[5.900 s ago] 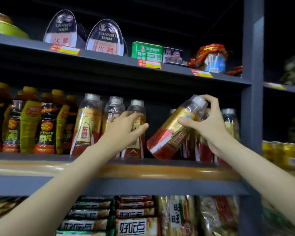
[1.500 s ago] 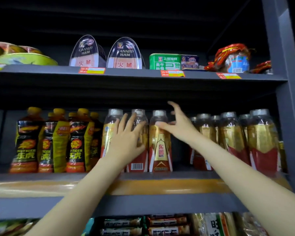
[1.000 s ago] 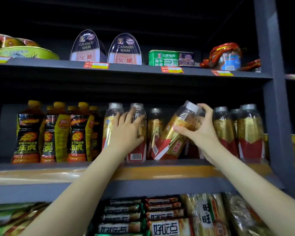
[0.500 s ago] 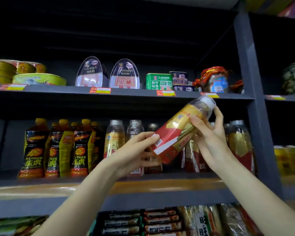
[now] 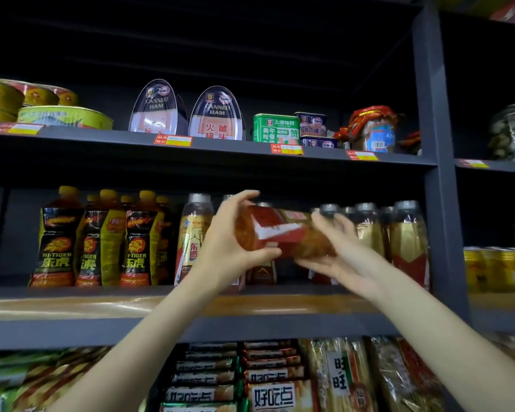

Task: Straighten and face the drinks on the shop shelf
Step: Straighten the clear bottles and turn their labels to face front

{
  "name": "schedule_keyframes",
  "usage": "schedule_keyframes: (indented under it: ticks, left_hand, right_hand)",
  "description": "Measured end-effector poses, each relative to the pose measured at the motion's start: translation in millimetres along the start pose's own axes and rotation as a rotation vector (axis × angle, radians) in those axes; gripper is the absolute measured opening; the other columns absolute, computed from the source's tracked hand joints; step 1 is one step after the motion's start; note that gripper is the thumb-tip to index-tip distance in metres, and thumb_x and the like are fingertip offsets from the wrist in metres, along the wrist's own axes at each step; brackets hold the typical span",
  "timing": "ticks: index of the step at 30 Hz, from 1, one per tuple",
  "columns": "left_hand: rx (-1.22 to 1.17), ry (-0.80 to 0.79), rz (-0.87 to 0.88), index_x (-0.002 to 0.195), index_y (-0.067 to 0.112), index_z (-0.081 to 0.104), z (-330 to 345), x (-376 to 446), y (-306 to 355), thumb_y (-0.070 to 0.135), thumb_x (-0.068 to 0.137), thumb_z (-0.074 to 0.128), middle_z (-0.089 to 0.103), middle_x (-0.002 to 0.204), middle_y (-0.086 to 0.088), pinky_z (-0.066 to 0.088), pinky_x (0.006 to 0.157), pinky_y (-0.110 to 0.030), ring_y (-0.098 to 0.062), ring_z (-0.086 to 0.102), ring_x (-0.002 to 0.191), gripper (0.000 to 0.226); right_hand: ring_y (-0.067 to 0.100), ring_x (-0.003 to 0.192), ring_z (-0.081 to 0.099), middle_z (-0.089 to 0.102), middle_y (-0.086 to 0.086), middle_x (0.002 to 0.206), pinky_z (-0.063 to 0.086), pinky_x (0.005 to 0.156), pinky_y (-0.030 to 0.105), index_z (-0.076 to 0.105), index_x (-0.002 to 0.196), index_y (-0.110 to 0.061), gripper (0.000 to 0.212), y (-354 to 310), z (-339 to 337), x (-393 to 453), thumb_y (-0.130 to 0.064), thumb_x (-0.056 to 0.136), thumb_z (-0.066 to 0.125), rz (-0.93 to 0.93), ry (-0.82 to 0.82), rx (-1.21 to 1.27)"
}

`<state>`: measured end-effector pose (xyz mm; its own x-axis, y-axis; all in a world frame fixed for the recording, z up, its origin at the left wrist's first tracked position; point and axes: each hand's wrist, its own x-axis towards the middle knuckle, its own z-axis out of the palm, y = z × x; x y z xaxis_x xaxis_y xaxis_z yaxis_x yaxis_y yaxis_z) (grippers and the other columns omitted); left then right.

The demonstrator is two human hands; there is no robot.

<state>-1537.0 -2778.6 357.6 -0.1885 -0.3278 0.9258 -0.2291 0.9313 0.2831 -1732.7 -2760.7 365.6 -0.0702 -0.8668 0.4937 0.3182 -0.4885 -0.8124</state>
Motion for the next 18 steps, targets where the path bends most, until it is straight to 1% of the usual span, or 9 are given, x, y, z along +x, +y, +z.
schedule_keyframes:
  ticks: [1,3,6,7,9,11,13,15,18]
  left_hand:
    - [0.066,-0.047,0.083,0.128,0.043,0.033,0.4,-0.2,4.4,0.023,0.064,0.084,0.046,0.124,0.014,0.041,0.096,-0.017,-0.005,0.043,0.118,0.084]
    - [0.101,-0.087,0.110,0.132,0.044,0.026,3.0,0.0,11.7,0.027,0.066,0.082,0.043,0.123,0.021,0.038,0.096,-0.011,0.000,0.040,0.119,0.088]
    - [0.045,-0.072,-0.029,0.136,0.036,0.028,7.4,0.0,10.8,0.028,0.069,0.079,0.039,0.126,0.015,0.046,0.095,-0.022,-0.003,0.045,0.116,0.085]
    - [-0.018,-0.064,-0.114,0.134,0.035,0.032,7.5,-0.4,10.3,0.030,0.069,0.079,0.041,0.125,0.012,0.048,0.094,-0.026,-0.006,0.049,0.114,0.080]
    - [-0.302,-0.077,-0.287,0.123,0.034,0.042,7.2,-1.3,11.2,0.028,0.070,0.078,0.051,0.117,0.008,0.055,0.085,-0.034,-0.016,0.061,0.105,0.065]
    - [-0.532,-0.077,-0.370,0.117,0.030,0.047,9.9,-1.9,11.5,0.022,0.072,0.076,0.055,0.113,0.002,0.059,0.073,-0.032,-0.021,0.065,0.098,0.054]
    - [-0.440,0.000,-0.304,0.120,0.031,0.048,14.8,-2.9,12.4,0.024,0.072,0.077,0.054,0.118,0.003,0.058,0.076,-0.032,-0.020,0.062,0.103,0.057]
    - [-0.176,0.070,-0.113,0.124,0.036,0.047,17.6,-2.1,13.2,0.028,0.069,0.079,0.050,0.123,0.010,0.053,0.087,-0.025,-0.010,0.053,0.111,0.064]
    - [0.035,0.014,0.116,0.126,0.042,0.042,16.2,1.7,17.0,0.027,0.068,0.081,0.045,0.123,0.015,0.047,0.090,-0.016,0.001,0.046,0.113,0.072]
  right_hand:
    - [0.033,0.102,0.061,0.045,0.005,0.131,0.059,0.070,0.048,0.023,0.146,-0.034,0.092,5.8,0.3,-1.9,-0.027,0.070,0.074,0.051,0.003,0.067]
    - [0.035,0.103,0.060,0.044,0.011,0.137,0.058,0.066,0.051,0.027,0.145,-0.031,0.096,14.4,-0.3,-3.9,-0.023,0.064,0.076,0.082,0.016,0.193]
    - [0.033,0.106,0.056,0.036,0.002,0.144,0.057,0.069,0.052,0.025,0.145,-0.035,0.096,13.5,-2.0,-3.9,-0.018,0.064,0.074,-0.031,0.063,0.229]
    - [0.032,0.107,0.054,0.035,-0.001,0.144,0.058,0.069,0.051,0.023,0.146,-0.037,0.098,10.7,-2.1,-3.2,-0.017,0.064,0.073,-0.077,0.071,0.215]
    - [0.030,0.108,0.055,0.034,-0.002,0.142,0.059,0.070,0.048,0.020,0.146,-0.041,0.099,5.4,-3.3,-2.4,-0.017,0.066,0.074,-0.142,0.076,0.142]
    - [0.027,0.106,0.058,0.036,-0.001,0.138,0.058,0.073,0.045,0.013,0.146,-0.045,0.100,1.1,-5.2,-2.1,-0.016,0.071,0.073,-0.168,0.069,0.057]
    - [0.028,0.105,0.061,0.039,0.004,0.140,0.057,0.077,0.046,0.006,0.147,-0.046,0.104,-1.7,-7.8,-1.9,-0.012,0.074,0.072,-0.158,0.069,0.060]
    - [0.032,0.103,0.063,0.040,0.012,0.144,0.055,0.081,0.048,0.004,0.149,-0.042,0.102,-4.4,-8.5,-2.0,-0.007,0.078,0.070,-0.104,0.094,0.132]
    - [0.037,0.099,0.061,0.037,0.022,0.145,0.055,0.081,0.053,0.011,0.151,-0.031,0.098,-3.9,-4.4,-1.4,-0.010,0.078,0.072,0.033,0.077,0.194]
